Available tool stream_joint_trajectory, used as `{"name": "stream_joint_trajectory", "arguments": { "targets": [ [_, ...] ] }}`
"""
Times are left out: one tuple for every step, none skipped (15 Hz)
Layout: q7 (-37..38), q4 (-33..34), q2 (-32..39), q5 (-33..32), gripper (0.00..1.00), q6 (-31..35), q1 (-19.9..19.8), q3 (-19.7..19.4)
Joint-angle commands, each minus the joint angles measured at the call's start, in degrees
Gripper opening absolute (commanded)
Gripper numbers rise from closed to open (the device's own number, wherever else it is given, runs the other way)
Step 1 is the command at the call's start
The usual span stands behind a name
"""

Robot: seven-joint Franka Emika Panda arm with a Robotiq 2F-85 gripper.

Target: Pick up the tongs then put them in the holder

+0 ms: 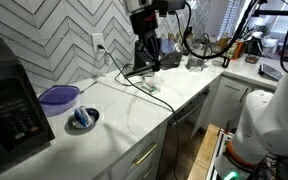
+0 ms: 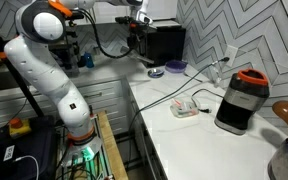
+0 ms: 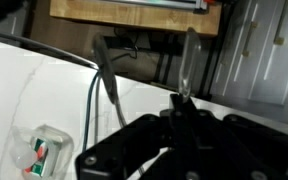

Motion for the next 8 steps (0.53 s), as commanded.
{"name": "stream_joint_trajectory", "arguments": {
  "targets": [
    [-9.58, -0.82, -2.06, -6.2, 0.01, -10.74, -2.21, -0.67],
    [-13.99, -1.64, -2.98, -9.27, 0.01, -13.37, -2.63, -1.39],
    [-17.76, -2.21, -3.67, -12.92, 0.01, -16.52, -3.17, -2.16],
    [-21.7, -3.14, -4.57, -16.99, 0.01, -18.97, -3.62, -3.09],
    [-26.49, -4.38, -6.1, -21.76, 0.01, -21.19, -3.99, -4.38],
    [-31.27, -5.91, -7.38, -26.06, 0.01, -21.87, -4.07, -5.87],
    [-35.95, -7.48, -8.76, -30.26, 0.01, -22.6, -1.84, -8.76],
    [-40.9, -9.66, -10.47, -34.15, 0.01, -21.81, 0.06, -11.75]
  ]
}}
